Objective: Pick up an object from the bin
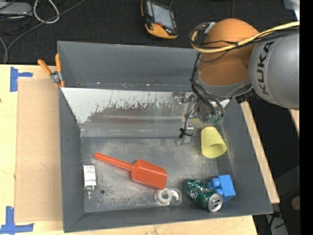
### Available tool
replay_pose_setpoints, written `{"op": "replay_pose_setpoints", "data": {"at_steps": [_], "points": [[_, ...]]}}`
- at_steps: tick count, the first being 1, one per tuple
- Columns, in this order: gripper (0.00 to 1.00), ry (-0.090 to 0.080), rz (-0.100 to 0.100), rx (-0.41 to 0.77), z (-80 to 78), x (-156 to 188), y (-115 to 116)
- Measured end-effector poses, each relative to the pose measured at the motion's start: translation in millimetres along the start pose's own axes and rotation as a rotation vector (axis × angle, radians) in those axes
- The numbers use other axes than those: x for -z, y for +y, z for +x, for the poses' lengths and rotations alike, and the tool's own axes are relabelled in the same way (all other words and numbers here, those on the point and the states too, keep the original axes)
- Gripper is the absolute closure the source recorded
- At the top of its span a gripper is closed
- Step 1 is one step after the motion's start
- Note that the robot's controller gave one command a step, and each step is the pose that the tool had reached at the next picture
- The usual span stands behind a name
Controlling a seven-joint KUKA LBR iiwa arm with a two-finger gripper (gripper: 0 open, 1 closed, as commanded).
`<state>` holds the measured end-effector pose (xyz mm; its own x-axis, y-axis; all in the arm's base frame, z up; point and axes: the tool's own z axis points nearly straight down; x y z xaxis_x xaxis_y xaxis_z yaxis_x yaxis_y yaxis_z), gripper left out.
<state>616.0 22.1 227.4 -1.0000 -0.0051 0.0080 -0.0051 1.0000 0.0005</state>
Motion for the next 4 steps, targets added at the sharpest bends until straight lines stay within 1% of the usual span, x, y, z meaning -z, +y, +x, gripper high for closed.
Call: {"op": "replay_pose_setpoints", "data": {"at_steps": [1, 2, 3, 4], "points": [[0.00, -0.008, 0.000, -0.001, -1.4, 4.6, -0.1], [0.00, -0.007, -0.002, -0.146, 42.0, -140.0, 62.7], [0.00, -0.016, -0.002, -0.282, 56.0, -69.7, 50.0], [0.00, 0.007, -0.002, -0.285, 101.2, -130.8, 66.1]]}}
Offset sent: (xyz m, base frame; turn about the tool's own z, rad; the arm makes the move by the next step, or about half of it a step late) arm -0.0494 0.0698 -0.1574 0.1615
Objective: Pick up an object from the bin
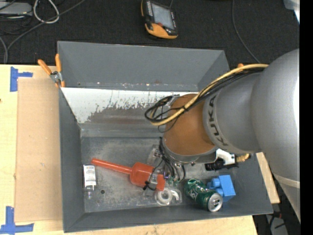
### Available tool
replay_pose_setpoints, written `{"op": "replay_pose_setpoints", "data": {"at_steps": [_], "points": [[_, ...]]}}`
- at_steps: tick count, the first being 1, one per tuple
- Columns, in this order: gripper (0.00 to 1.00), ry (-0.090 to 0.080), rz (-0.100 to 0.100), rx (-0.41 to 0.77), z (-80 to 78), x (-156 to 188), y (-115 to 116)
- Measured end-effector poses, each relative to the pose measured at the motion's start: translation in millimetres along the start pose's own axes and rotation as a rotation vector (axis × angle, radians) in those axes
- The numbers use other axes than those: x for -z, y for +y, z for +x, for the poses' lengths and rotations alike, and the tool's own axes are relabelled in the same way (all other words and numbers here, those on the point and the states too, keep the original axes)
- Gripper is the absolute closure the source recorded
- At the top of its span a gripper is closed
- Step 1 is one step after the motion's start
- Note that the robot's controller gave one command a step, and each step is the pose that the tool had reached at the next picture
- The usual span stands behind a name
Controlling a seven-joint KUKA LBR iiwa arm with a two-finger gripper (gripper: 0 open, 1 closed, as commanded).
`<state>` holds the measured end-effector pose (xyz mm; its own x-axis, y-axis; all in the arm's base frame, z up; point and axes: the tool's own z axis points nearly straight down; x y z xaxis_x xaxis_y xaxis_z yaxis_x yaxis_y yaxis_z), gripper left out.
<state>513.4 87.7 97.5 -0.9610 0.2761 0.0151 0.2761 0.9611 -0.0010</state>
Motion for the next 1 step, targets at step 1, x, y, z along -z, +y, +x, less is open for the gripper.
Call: {"op": "replay_pose_setpoints", "data": {"at_steps": [1], "points": [[0.00, -0.031, -0.008, -0.079, -21.6, -28.8, -5.0]]}}
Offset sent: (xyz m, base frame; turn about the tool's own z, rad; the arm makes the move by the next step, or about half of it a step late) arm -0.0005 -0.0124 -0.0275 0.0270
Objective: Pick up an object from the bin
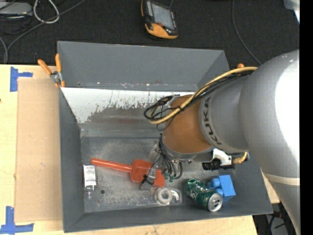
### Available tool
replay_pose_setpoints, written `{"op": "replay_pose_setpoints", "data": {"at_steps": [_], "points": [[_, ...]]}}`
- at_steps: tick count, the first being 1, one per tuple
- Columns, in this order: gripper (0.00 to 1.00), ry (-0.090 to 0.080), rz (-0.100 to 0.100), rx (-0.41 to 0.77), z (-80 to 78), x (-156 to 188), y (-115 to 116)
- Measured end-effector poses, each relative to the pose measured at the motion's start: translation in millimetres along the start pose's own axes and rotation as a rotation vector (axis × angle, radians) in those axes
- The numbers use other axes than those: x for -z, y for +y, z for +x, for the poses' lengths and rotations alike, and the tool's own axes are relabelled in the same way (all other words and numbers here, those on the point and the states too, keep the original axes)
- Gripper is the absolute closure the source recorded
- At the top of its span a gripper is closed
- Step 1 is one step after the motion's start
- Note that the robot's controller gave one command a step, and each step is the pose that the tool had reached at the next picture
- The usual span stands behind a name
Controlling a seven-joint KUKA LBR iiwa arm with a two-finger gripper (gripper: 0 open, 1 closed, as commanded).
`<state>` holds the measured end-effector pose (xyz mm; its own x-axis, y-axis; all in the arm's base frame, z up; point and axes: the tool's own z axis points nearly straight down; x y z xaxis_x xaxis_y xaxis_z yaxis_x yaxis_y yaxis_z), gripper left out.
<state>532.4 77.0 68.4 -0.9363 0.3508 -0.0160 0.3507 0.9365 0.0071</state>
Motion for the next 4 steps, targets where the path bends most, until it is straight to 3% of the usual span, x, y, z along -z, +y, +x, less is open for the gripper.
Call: {"op": "replay_pose_setpoints", "data": {"at_steps": [1, 2, 4], "points": [[1.00, 0.029, 0.008, 0.050, 18.5, 0.8, -8.7], [1.00, 0.029, 0.008, 0.050, 18.5, 0.9, -8.6], [1.00, 0.035, 0.010, 0.051, 19.6, 42.9, -9.4]]}}
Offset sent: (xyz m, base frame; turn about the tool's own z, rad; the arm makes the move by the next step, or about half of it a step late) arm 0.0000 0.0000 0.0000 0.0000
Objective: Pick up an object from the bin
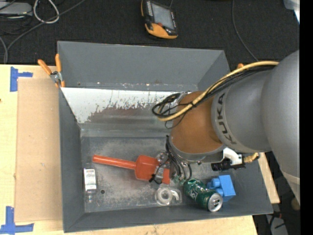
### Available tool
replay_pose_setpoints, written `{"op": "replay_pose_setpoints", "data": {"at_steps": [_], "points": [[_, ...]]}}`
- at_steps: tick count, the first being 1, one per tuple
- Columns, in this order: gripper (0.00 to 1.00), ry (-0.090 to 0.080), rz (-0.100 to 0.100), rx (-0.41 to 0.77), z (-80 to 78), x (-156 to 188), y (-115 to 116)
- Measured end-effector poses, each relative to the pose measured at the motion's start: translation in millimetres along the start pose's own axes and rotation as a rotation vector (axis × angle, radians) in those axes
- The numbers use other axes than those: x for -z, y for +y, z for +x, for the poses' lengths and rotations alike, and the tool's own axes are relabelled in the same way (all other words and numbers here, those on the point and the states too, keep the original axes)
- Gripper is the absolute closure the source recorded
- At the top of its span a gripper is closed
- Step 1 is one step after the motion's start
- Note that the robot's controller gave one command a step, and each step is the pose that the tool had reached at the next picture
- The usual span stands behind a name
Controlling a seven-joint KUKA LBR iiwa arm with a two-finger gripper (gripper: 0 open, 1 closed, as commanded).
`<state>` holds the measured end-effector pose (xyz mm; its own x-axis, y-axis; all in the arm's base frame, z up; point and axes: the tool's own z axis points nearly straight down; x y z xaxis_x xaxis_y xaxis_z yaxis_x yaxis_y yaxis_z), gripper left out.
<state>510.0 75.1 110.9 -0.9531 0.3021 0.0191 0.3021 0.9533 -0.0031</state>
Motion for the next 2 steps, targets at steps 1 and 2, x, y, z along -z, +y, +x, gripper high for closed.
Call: {"op": "replay_pose_setpoints", "data": {"at_steps": [1, 2], "points": [[1.00, -0.003, -0.001, 0.001, -0.3, 32.1, 0.3], [1.00, -0.001, -0.001, 0.002, 0.2, 49.4, 0.0]]}}
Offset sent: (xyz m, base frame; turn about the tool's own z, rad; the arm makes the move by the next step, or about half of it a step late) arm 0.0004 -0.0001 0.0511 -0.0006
